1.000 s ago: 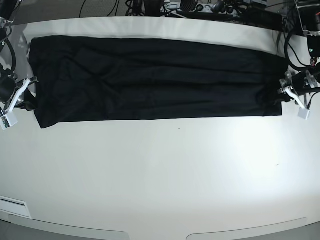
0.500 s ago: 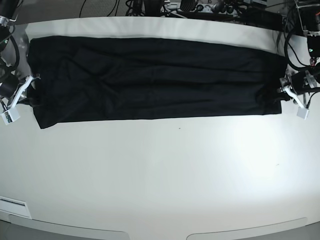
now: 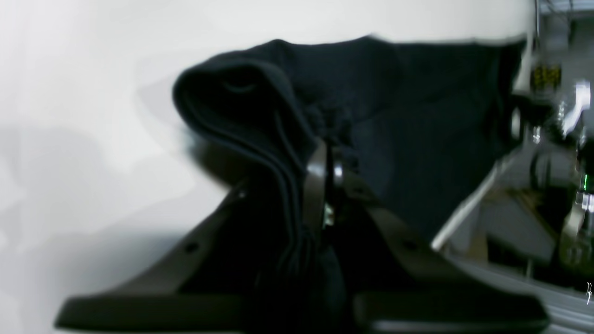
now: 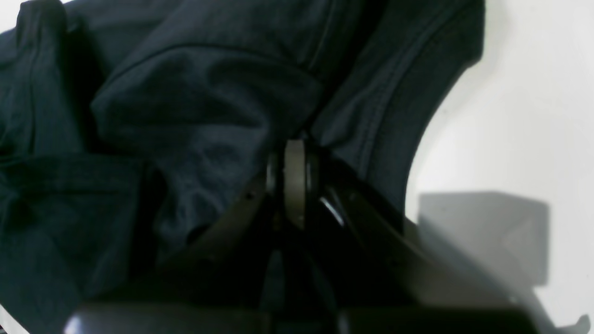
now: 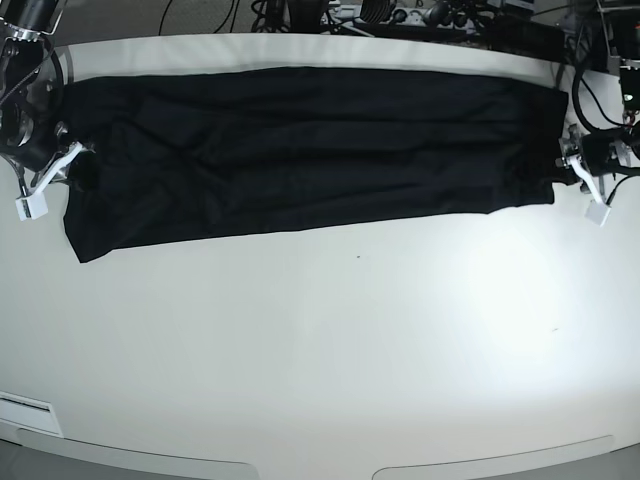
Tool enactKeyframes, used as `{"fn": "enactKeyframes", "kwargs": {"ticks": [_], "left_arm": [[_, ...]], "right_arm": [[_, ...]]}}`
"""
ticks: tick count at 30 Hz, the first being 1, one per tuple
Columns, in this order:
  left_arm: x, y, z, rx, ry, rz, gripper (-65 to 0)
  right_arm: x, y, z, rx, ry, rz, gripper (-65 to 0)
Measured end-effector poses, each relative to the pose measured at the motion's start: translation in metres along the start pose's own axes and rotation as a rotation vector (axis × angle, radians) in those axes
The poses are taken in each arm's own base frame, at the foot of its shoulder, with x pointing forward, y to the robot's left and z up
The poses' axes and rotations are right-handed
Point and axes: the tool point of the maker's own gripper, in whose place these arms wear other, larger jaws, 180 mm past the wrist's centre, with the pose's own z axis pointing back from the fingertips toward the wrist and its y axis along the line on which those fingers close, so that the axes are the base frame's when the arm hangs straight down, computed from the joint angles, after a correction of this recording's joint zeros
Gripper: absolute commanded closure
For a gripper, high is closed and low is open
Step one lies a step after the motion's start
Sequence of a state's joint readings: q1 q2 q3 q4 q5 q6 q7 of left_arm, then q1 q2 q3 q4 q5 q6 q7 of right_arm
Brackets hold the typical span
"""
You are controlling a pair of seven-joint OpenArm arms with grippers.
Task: Fold the T-shirt properly
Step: 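Grasp both ends of the folded strip with both grippers, then lift the strip end with the left gripper and fold it toward the right gripper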
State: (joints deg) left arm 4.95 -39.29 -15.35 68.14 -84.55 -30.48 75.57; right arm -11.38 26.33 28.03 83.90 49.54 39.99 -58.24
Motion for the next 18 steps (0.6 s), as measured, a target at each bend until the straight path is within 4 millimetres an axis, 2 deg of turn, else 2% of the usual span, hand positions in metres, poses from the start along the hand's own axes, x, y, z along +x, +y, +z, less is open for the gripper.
{"fn": "enactKeyframes", "kwargs": {"ticks": [4, 9, 13, 15, 18], "left_arm": [[-0.002, -0.002, 0.001, -0.004, 0.022, -0.021, 0.0], [0.005, -0.019, -0.002, -0.007, 0.044, -0.107, 0.0], [0.026, -0.053, -0.002, -0.027, 0.020, -0.254, 0.0], [0.033, -0.078, -0.003, -0.052, 0.005, -0.349, 0.0], [0.033, -0.119, -0.008, -0.099, -0.008, -0.485, 0.0]], "right_arm": [[0.000, 0.000, 0.000, 0.000, 0.001, 0.000, 0.0], [-0.002, 0.000, 0.000, 0.000, 0.011, 0.000, 0.0], [-0.003, 0.000, 0.000, 0.000, 0.013, 0.000, 0.0], [-0.002, 0.001, 0.000, 0.004, 0.012, -0.003, 0.0], [-0.002, 0.000, 0.000, 0.002, 0.011, -0.003, 0.0]]}}
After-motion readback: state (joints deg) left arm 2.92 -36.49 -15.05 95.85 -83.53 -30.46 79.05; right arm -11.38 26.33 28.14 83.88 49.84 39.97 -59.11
